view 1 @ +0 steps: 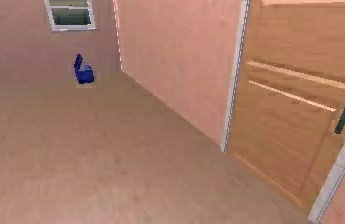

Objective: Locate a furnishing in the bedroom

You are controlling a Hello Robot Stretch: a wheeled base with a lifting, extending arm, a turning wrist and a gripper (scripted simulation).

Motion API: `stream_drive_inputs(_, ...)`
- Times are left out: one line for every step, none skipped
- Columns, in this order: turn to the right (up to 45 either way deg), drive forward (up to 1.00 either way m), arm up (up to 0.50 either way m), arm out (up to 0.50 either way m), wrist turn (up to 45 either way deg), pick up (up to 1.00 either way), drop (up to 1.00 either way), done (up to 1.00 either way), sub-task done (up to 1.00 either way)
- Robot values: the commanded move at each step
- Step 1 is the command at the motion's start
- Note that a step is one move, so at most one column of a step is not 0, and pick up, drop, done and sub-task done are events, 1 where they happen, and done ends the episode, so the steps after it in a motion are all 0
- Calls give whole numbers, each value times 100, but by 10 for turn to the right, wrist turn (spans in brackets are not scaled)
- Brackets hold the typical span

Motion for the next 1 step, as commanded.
stream_drive_inputs(450, 0, 0, 0, 0, 0, 0, 0, 0)
